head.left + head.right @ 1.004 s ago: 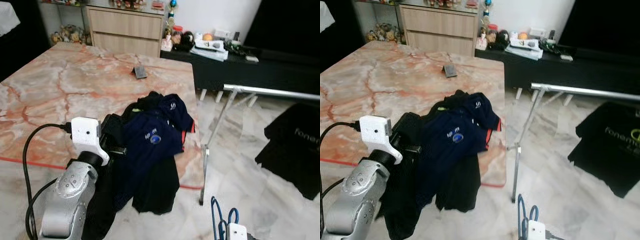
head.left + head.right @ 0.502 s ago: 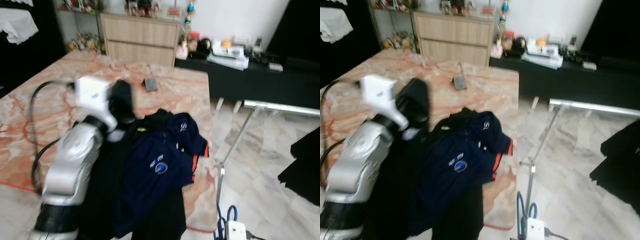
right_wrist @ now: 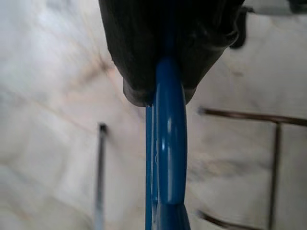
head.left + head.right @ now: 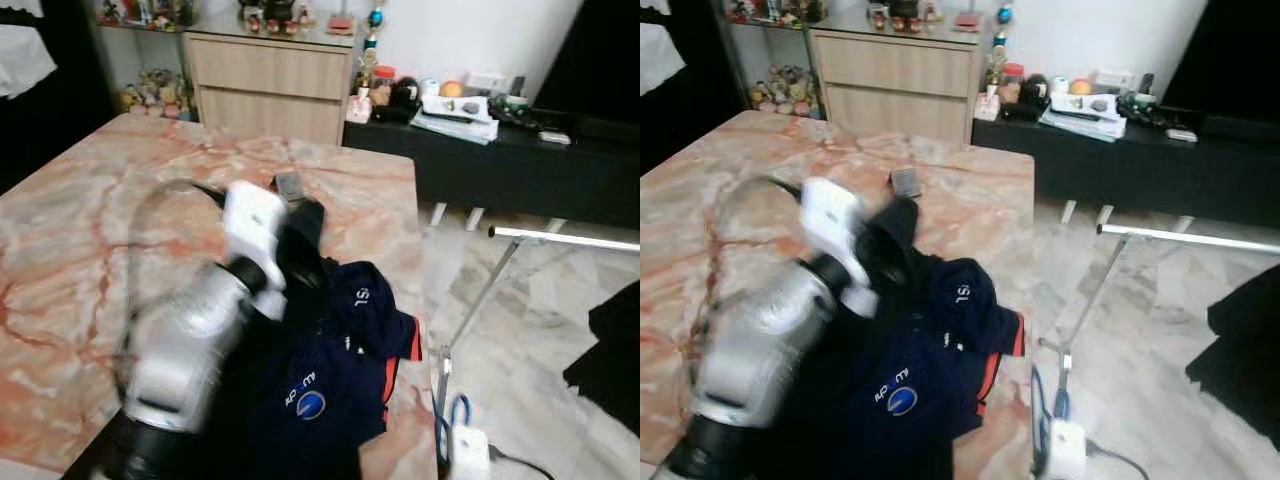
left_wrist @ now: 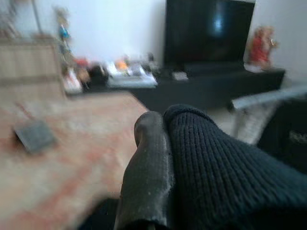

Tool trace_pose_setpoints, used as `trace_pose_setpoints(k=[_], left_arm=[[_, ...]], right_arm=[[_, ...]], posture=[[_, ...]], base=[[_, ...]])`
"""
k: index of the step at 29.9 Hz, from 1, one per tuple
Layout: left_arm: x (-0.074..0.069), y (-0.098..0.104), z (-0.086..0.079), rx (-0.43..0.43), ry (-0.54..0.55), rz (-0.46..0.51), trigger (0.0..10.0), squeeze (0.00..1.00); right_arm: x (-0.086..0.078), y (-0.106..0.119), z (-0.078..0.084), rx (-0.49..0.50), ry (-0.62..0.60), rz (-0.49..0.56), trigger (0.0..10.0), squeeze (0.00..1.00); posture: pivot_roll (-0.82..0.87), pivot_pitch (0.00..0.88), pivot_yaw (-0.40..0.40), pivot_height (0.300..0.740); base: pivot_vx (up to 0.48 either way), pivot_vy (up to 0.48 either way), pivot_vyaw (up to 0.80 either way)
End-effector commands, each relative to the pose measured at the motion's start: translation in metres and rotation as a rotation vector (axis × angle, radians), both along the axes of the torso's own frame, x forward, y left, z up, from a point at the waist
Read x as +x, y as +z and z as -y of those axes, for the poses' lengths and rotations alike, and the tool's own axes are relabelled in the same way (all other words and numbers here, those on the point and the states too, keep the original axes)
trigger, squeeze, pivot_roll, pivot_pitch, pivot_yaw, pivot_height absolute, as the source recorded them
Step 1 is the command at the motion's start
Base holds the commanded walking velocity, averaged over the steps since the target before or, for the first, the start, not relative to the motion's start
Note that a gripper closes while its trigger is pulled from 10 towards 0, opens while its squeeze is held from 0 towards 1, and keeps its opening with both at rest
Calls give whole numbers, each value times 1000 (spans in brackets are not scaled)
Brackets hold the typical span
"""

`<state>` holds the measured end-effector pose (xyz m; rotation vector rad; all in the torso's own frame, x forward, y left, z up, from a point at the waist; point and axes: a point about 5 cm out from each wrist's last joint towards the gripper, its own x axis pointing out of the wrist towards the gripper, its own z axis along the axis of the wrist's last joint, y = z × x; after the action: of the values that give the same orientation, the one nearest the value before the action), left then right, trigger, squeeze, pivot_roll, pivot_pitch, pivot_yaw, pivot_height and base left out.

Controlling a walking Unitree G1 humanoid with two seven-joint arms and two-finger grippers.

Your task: Hang hanger

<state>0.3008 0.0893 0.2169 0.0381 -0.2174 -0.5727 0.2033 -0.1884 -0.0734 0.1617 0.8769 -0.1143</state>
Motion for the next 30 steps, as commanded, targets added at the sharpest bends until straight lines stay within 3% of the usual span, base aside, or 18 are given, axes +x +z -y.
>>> trace_pose_setpoints(k=[1,2,4,8,15,16,17,18,19,20,21,26,30], left_arm=[[-3,6,0,12,-7,19,10000,0],[-5,1,1,27,-15,3,10000,0],[-13,-35,6,207,-53,-130,10000,0],[-17,-46,7,246,-67,-161,10000,0],[-18,-57,-4,309,33,-188,10000,16],[-18,-56,-5,302,39,-188,10000,263],[-18,-55,-6,297,42,-188,10000,263],[-18,-54,-6,296,46,-186,10000,545],[-18,-54,-6,296,46,-186,10000,545],[-17,-52,-10,298,68,-174,10000,839],[-17,-51,-12,297,80,-166,10000,894],[-17,-48,-19,302,112,-157,10000,918],[-21,-45,-32,352,135,-147,10000,918]], right_arm=[[-2,-2,-5,18,-3,-15,10000,0],[-2,-2,-5,17,-2,-15,10000,0],[-2,-2,-5,15,4,-17,10000,0],[-2,-2,-5,14,7,-18,10000,0],[-3,-2,-4,11,15,-21,10000,0],[-3,-2,-4,11,15,-21,10000,0],[-3,-2,-4,11,16,-21,10000,0],[-3,-2,-4,11,16,-21,10000,0],[-3,-2,-4,11,16,-21,10000,0],[-2,-2,-4,10,18,-22,10000,0],[-2,-2,-4,9,19,-22,10000,0],[-2,-2,-4,9,21,-22,10000,0],[-3,-2,-4,8,21,-22,10000,0]], posture=[[207,32,-74,740],[206,32,-72,740],[204,30,-71,740],[201,31,-72,740],[205,37,-75,740],[205,39,-76,740],[205,39,-76,740],[206,40,-76,740],[206,40,-76,740],[208,41,-78,740],[207,41,-78,740],[205,42,-77,740],[208,44,-76,740]], base=[[0,0,0],[0,0,0],[0,0,0],[0,0,0],[0,0,0],[0,0,0],[0,0,0],[0,0,0],[0,0,0],[0,0,0],[0,0,0],[0,0,0],[0,0,0]])
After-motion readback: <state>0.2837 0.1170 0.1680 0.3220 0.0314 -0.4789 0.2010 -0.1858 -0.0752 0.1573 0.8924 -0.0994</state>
